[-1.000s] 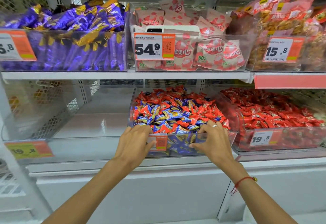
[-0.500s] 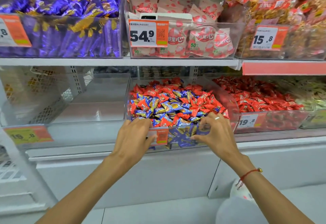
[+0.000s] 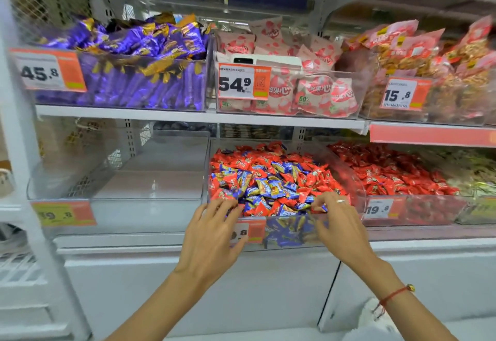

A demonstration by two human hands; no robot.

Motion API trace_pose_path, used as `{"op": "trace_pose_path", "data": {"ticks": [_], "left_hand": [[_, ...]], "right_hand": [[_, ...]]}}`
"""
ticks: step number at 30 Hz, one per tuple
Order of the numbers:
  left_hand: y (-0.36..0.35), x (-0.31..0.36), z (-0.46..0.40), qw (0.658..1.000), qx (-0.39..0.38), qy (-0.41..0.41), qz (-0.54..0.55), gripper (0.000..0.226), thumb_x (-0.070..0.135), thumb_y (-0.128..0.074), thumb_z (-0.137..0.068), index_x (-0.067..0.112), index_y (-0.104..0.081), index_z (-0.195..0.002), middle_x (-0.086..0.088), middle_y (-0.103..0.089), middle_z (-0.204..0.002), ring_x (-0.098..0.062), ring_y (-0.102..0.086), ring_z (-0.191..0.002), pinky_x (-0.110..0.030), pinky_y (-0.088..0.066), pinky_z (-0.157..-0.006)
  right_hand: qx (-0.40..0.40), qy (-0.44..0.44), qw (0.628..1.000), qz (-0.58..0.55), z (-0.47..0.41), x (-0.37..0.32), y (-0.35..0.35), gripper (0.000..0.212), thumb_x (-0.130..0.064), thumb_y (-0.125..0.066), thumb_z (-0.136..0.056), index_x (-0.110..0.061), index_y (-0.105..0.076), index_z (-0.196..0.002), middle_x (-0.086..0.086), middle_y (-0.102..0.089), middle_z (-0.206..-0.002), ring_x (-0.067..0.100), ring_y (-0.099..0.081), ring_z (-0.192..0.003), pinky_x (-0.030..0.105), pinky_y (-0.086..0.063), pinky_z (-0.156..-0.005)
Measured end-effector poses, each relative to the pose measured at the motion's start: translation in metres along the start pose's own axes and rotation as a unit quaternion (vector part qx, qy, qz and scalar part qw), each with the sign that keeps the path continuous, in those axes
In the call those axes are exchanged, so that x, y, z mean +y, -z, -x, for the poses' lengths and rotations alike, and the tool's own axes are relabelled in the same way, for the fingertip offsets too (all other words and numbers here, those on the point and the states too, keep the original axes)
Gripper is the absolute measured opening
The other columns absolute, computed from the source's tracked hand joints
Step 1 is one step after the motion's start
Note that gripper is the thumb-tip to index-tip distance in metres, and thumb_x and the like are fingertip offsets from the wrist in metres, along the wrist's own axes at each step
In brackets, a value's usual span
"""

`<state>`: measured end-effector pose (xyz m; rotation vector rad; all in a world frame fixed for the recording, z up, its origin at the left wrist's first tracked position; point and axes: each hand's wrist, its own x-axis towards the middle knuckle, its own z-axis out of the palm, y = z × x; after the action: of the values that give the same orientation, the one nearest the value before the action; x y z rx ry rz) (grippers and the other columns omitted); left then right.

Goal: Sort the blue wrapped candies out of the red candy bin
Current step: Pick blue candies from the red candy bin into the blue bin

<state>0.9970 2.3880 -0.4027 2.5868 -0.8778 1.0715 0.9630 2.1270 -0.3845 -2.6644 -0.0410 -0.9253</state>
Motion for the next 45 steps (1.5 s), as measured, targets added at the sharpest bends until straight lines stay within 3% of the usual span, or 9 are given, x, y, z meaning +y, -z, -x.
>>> {"op": "trace_pose_path", "data": {"ticks": [7,9,13,19,24,30,34,38,45], "left_hand": [[0.021,-0.025,-0.019,0.953,0.032,0.259,0.150,0.063,0.047,-0.043,-0.099,0.029,-0.017,-0.154,0.006,-0.018,-0.160,-0.022,-0.031,-0.141,-0.035,-0.035,-0.105],[0.019,-0.033,-0.027,0.936,-0.042,0.317,0.149,0.062,0.046,-0.039,-0.099,0.032,-0.012,-0.154,0.002,-0.038,-0.152,-0.028,-0.044,-0.132,-0.039,-0.043,-0.093],[0.020,-0.039,-0.032,0.960,-0.081,0.245,0.104,0.042,0.040,-0.032,-0.103,0.041,-0.032,-0.145,0.000,-0.071,-0.109,-0.025,-0.066,-0.099,-0.040,-0.052,-0.079],[0.020,-0.043,-0.037,0.964,-0.094,0.232,0.085,0.050,0.036,-0.036,-0.102,0.040,-0.020,-0.149,-0.004,-0.072,-0.102,-0.030,-0.065,-0.092,-0.041,-0.051,-0.076],[0.020,-0.045,-0.038,0.965,-0.125,0.229,0.026,0.055,0.034,-0.032,-0.102,0.037,-0.009,-0.153,-0.004,-0.070,-0.102,-0.032,-0.063,-0.092,-0.039,-0.047,-0.072],[0.016,-0.047,-0.036,0.989,0.036,0.142,0.034,0.034,0.035,-0.051,-0.096,0.020,-0.060,-0.126,0.002,-0.060,-0.130,-0.021,-0.055,-0.118,-0.034,-0.050,-0.084],[0.001,-0.029,-0.052,1.000,0.001,-0.002,-0.030,0.041,0.048,-0.047,-0.085,0.018,-0.071,-0.100,0.003,-0.069,-0.092,-0.021,-0.062,-0.092,-0.033,-0.042,-0.086],[-0.009,-0.022,-0.060,0.995,-0.026,-0.036,-0.093,0.025,0.024,-0.084,-0.060,0.024,-0.075,-0.084,0.008,-0.068,-0.066,-0.016,-0.063,-0.066,-0.031,-0.043,-0.083],[0.026,-0.067,-0.036,0.954,0.143,0.169,0.200,0.027,0.010,-0.067,-0.088,0.026,-0.067,-0.110,0.016,-0.069,-0.099,-0.002,-0.062,-0.086,-0.014,-0.045,-0.071]], "right_hand": [[-0.004,0.034,0.996,-0.087,-0.035,-0.058,0.002,0.013,-0.013,-0.055,-0.093,-0.021,-0.059,-0.102,-0.006,-0.056,-0.101,0.013,-0.053,-0.094,0.026,-0.040,-0.074],[-0.062,0.042,0.996,-0.049,-0.048,-0.069,-0.008,0.021,-0.024,-0.050,-0.098,-0.022,-0.059,-0.117,-0.002,-0.055,-0.114,0.018,-0.051,-0.106,0.031,-0.046,-0.079],[-0.138,0.068,0.985,0.072,-0.068,-0.074,-0.027,0.037,-0.038,-0.043,-0.101,-0.025,-0.053,-0.133,0.003,-0.054,-0.124,0.021,-0.047,-0.115,0.032,-0.042,-0.091],[-0.206,0.065,0.972,0.089,-0.082,-0.079,-0.026,0.044,-0.037,-0.062,-0.091,-0.026,-0.054,-0.133,0.004,-0.054,-0.125,0.022,-0.048,-0.120,0.034,-0.046,-0.088],[-0.181,0.079,0.979,0.051,-0.078,-0.073,-0.028,0.039,-0.012,-0.058,-0.094,-0.029,-0.060,-0.129,0.000,-0.057,-0.122,0.021,-0.056,-0.108,0.027,-0.041,-0.075],[-0.135,0.092,0.986,-0.016,-0.074,-0.058,-0.030,0.038,-0.011,-0.057,-0.093,-0.028,-0.063,-0.127,-0.006,-0.057,-0.121,-0.003,-0.047,-0.067,0.015,-0.032,-0.057],[-0.042,0.037,0.990,-0.127,-0.076,-0.054,-0.030,0.031,-0.013,-0.066,-0.089,-0.025,-0.068,-0.118,-0.004,-0.063,-0.108,0.010,-0.057,-0.076,0.023,-0.044,-0.066],[-0.007,-0.064,0.971,-0.229,-0.078,-0.054,-0.023,0.033,-0.027,-0.068,-0.088,-0.016,-0.066,-0.120,-0.008,-0.061,-0.109,0.015,-0.059,-0.097,0.034,-0.053,-0.080],[-0.005,-0.010,0.955,-0.297,-0.086,-0.112,-0.038,0.024,-0.025,-0.070,-0.087,-0.033,-0.068,-0.110,-0.017,-0.063,-0.104,0.004,-0.058,-0.091,0.009,-0.043,-0.072]]}}
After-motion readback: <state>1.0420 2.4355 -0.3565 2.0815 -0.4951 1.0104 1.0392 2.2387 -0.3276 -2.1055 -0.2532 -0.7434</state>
